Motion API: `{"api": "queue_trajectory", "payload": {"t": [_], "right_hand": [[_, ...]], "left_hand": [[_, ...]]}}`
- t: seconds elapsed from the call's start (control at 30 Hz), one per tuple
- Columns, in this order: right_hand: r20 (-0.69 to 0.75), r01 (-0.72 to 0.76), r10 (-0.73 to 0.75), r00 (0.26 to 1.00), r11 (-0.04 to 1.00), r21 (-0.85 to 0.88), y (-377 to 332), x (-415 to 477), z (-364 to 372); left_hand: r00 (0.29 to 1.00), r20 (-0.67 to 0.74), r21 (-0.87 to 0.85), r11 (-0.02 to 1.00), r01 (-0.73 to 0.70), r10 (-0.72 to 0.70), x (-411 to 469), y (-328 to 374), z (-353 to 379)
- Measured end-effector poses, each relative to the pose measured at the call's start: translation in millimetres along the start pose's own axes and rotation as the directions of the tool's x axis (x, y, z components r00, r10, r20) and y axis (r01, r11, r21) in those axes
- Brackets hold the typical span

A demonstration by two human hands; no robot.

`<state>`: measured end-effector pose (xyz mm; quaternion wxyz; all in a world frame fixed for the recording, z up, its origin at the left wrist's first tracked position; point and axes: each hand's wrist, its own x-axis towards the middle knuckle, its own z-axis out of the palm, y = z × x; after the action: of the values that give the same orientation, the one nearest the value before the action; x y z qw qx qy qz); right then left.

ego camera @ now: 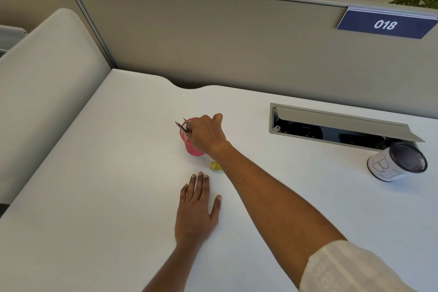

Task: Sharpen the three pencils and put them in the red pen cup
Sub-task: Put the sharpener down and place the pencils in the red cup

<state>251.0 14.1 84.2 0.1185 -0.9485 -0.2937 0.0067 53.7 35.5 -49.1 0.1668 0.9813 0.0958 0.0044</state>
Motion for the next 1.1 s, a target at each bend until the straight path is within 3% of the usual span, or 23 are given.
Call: {"api": "queue_trajectory", "payload": {"t": [0.23, 0.7, 1.1], "right_hand": [[0.059, 0.042, -0.036, 0.998, 0.992, -0.118, -3.1, 9.3, 4.7], [0.115, 0.02, -0.002, 0.993, 0.987, -0.161, 4.6, 12.0, 2.7], [0.046, -0.059, 0.06, 0.997, 0.998, -0.024, -2.2, 11.5, -0.7]], "left_hand": [[1.0, 0.005, 0.021, 1.0, 0.001, -0.001, 0.2, -0.1, 0.7], [1.0, 0.002, 0.0, 1.0, -0.001, 0.001, 0.0, -0.2, 0.7], [1.0, 0.017, 0.012, 1.0, 0.014, -0.014, 0.5, 0.5, 0.2]]}}
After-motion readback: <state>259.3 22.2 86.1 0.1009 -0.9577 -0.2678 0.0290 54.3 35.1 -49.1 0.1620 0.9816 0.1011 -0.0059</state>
